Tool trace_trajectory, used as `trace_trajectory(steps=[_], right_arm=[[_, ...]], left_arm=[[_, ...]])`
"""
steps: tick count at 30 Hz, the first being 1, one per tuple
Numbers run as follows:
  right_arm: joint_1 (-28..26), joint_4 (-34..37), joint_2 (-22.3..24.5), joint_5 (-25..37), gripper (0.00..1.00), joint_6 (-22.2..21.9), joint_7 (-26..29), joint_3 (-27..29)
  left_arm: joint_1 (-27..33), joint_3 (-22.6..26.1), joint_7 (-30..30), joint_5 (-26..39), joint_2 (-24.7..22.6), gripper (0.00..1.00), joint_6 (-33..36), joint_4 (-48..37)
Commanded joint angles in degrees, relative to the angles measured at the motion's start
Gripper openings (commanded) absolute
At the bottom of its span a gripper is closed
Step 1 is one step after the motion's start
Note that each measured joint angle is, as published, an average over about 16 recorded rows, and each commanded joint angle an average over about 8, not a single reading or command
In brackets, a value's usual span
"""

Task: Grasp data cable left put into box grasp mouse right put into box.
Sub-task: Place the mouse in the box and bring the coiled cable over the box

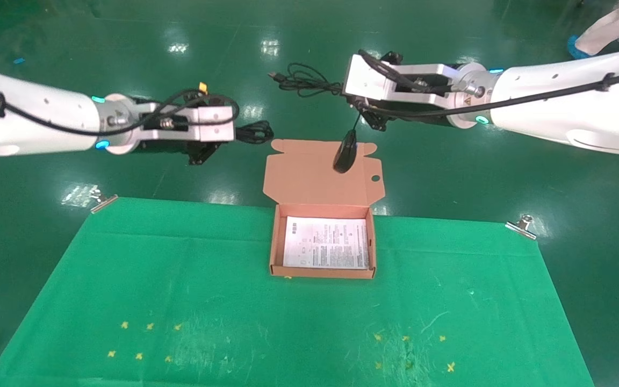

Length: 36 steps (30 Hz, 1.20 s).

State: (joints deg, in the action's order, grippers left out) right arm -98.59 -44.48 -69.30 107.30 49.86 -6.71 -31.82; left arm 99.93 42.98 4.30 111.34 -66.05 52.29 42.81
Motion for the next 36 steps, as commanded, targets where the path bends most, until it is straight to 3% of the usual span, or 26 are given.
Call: trace_trajectory(steps=[1,15,26,36], right_arm=[[-0.9,1.4,-0.8,0.1,0.0,-0.4,-0.7,-0.1],[0.5,5.3,-3.6,-0.4,0.0,-1.4,-3.9,-0.7],[1.6,11.8,-8.2,-2.1,0.0,-2.9,-8.2,-2.7],[4.0,12.6,-9.1,-7.4,0.0,-5.2,-8.6,-9.0]], left_arm=[[0.9,-0.1,0.5,0.2,-0.6,0.0,-0.8,-1.0],[-0.5,0.7,-2.7,1.4,3.8,0.0,3.8,1.9],[-2.1,2.1,-13.3,7.1,9.7,0.0,8.4,10.6],[-2.9,3.1,-21.4,12.1,13.2,0.0,12.2,18.3]])
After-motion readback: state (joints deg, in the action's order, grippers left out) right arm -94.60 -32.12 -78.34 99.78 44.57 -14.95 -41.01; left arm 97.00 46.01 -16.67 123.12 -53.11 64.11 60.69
